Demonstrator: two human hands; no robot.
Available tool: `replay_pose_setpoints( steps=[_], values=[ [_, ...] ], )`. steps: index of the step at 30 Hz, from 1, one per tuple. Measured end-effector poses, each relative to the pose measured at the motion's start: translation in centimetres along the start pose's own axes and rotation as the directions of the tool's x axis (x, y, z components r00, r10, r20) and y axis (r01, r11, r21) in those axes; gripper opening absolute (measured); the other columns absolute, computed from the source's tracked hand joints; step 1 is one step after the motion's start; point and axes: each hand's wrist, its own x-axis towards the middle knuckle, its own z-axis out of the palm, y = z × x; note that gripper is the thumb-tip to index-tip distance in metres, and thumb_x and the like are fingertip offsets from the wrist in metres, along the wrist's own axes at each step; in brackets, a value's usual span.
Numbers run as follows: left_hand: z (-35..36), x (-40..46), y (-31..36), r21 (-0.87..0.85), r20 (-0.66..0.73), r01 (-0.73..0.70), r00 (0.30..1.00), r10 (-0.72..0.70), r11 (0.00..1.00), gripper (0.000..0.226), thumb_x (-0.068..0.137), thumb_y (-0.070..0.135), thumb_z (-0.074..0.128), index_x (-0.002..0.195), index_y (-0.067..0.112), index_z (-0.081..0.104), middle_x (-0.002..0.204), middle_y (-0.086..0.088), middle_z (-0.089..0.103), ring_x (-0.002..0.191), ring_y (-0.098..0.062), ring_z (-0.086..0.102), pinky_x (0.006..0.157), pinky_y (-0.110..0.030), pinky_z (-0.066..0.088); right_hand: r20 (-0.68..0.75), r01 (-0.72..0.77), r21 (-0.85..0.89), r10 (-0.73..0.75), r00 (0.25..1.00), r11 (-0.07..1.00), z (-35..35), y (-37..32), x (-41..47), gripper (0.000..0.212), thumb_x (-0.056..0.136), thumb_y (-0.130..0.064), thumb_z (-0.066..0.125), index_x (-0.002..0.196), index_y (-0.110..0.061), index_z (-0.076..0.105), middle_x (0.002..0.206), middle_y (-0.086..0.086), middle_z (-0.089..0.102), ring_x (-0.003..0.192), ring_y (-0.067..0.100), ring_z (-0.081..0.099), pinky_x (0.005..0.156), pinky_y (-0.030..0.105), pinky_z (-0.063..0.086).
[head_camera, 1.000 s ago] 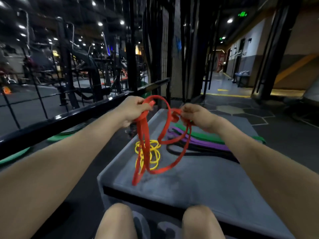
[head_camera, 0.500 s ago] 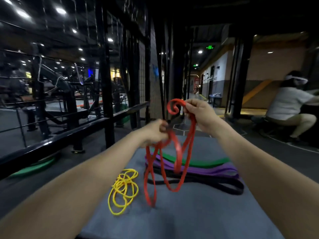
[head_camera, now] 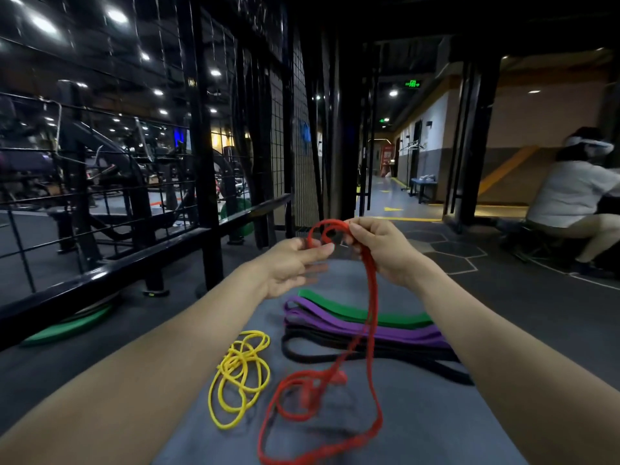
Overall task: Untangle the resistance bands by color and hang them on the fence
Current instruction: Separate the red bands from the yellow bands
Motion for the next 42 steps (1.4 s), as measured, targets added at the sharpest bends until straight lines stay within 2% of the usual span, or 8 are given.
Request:
replay_pose_setpoints(
  steps=[3, 6, 12, 22, 26, 33, 39, 42],
  values=[
    [0.7, 0.5, -0.4, -0.197, -0.087, -0.117, 0.991, 0.101, 0.973, 0.007, 0.087, 0.004, 0.058, 0.087, 0.012, 0.056, 0.078, -0.002, 0.065, 0.073, -0.011, 0.065, 0.078, -0.029, 0.056, 0.011, -0.012, 0.026, 0.011, 1.000, 1.000, 0.3, 0.3, 0.2, 0.024, 0.100, -0.009, 0.033, 0.092, -0.009, 0.056, 0.067, 0.001, 0.046, 0.052, 0.007, 0.036, 0.050, 0.019, 0.029],
    [0.4, 0.8, 0.0, -0.286, -0.201, -0.210, 0.967, 0.156, 0.935, 0.014, 0.086, -0.003, 0.058, 0.078, 0.008, 0.055, 0.063, -0.001, 0.062, 0.058, -0.007, 0.062, 0.058, -0.019, 0.057, 0.020, -0.031, 0.102, 0.029, 0.999, 0.994, 0.0, 0.3, 0.1, 0.019, 0.100, -0.014, 0.036, 0.095, -0.008, 0.054, 0.064, -0.001, 0.043, 0.048, 0.005, 0.033, 0.048, 0.018, 0.025],
    [-1.1, 0.0, 1.2, -0.140, -0.180, -0.250, 0.958, 0.223, 0.958, 0.018, 0.085, -0.009, 0.054, 0.085, 0.007, 0.059, 0.078, -0.003, 0.057, 0.076, -0.011, 0.058, 0.068, -0.018, 0.056, -0.004, 0.064, -0.138, -0.065, 0.998, 0.988, 0.1, -0.8, 0.1, 0.018, 0.097, -0.018, 0.046, 0.082, -0.014, 0.055, 0.059, 0.000, 0.047, 0.043, 0.004, 0.037, 0.043, 0.015, 0.030],
    [-4.1, -1.2, 3.2, -0.017, -0.162, -0.236, 0.959, 0.231, 0.972, 0.007, 0.089, 0.006, 0.057, 0.085, 0.011, 0.061, 0.069, 0.001, 0.070, 0.067, -0.007, 0.069, 0.072, -0.025, 0.057, -0.037, -0.027, -0.010, 0.027, 0.999, 1.000, -0.1, 0.4, -0.3, 0.015, 0.097, -0.014, 0.045, 0.083, -0.015, 0.051, 0.066, 0.008, 0.062, 0.050, 0.010, 0.057, 0.052, 0.020, 0.048],
    [-4.2, -1.2, 3.3, 0.039, -0.186, -0.269, 0.944, 0.272, 0.962, 0.010, 0.093, 0.010, 0.050, 0.087, 0.012, 0.059, 0.088, -0.004, 0.067, 0.075, -0.011, 0.068, 0.076, -0.027, 0.056, 0.015, -0.043, -0.056, 0.044, 0.999, 0.998, 0.0, 1.1, -0.6, 0.013, 0.096, -0.014, 0.047, 0.083, -0.013, 0.051, 0.063, 0.005, 0.056, 0.050, 0.011, 0.049, 0.050, 0.019, 0.042],
    [-4.1, -0.7, 3.3, 0.169, -0.280, -0.295, 0.901, 0.332, 0.941, 0.014, 0.092, 0.004, 0.053, 0.093, 0.017, 0.058, 0.087, -0.009, 0.066, 0.077, -0.016, 0.066, 0.082, -0.034, 0.055, 0.039, -0.014, -0.159, 0.020, 0.999, 0.987, -1.0, 1.8, -0.9, 0.011, 0.083, -0.017, 0.067, 0.087, -0.013, 0.058, 0.063, 0.001, 0.050, 0.055, 0.010, 0.041, 0.052, 0.020, 0.035],
    [-4.7, -1.0, 2.8, 0.201, -0.244, -0.259, 0.921, 0.304, 0.945, 0.028, 0.089, -0.003, 0.052, 0.114, 0.004, 0.062, 0.087, -0.006, 0.063, 0.080, -0.013, 0.063, 0.073, -0.021, 0.058, -0.091, 0.042, -0.278, -0.070, 0.993, 0.960, -1.7, 1.9, -0.8, 0.009, 0.081, -0.014, 0.069, 0.082, -0.014, 0.060, 0.067, 0.008, 0.052, 0.055, 0.011, 0.044, 0.054, 0.023, 0.038],
    [-5.0, -1.3, 2.5, 0.252, -0.193, -0.183, 0.953, 0.234, 0.950, 0.028, 0.086, -0.006, 0.056, 0.112, 0.003, 0.062, 0.084, -0.007, 0.062, 0.078, -0.012, 0.061, 0.072, -0.017, 0.056, -0.172, 0.051, -0.329, -0.113, 0.979, 0.943, -1.7, 2.0, -0.7, 0.010, 0.084, -0.018, 0.067, 0.081, -0.012, 0.060, 0.067, 0.005, 0.054, 0.058, 0.013, 0.050, 0.056, 0.024, 0.045]
  ],
)
